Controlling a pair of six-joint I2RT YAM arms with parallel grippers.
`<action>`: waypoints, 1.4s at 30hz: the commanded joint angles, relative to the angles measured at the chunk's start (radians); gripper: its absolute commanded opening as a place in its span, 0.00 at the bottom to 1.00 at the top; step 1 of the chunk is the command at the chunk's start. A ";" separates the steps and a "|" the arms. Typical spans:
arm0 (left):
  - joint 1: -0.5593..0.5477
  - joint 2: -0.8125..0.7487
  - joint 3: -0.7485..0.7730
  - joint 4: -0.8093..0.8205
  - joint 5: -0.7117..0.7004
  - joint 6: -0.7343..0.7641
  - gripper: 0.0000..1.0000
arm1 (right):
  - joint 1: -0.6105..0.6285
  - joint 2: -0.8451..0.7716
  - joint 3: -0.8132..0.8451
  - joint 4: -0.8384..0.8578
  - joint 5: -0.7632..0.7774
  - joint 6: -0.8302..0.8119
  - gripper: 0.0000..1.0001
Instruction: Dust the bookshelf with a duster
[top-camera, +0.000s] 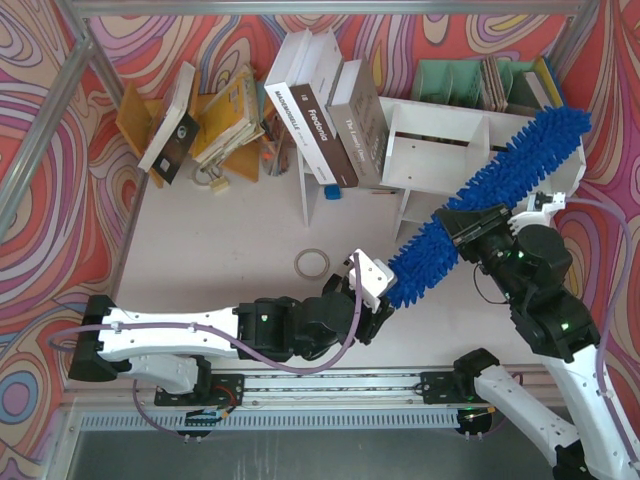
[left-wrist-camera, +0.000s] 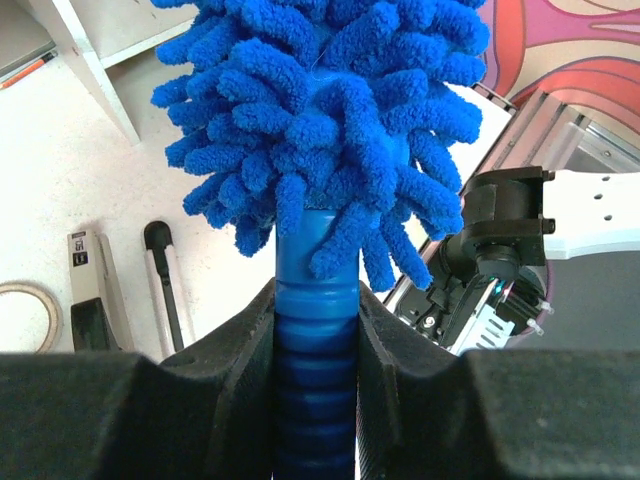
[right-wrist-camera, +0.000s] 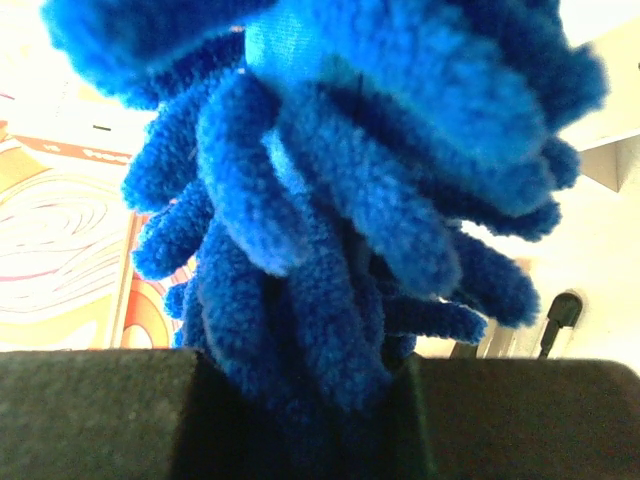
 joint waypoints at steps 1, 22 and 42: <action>0.008 0.010 -0.009 0.020 0.014 -0.013 0.07 | -0.001 -0.019 0.003 0.038 0.009 0.033 0.06; 0.008 -0.089 0.128 -0.219 -0.293 -0.096 0.00 | -0.001 0.012 0.222 -0.090 0.262 -0.551 0.99; 0.118 0.125 0.541 -0.662 -0.392 -0.432 0.00 | 0.000 -0.204 -0.229 0.092 0.409 -0.733 0.99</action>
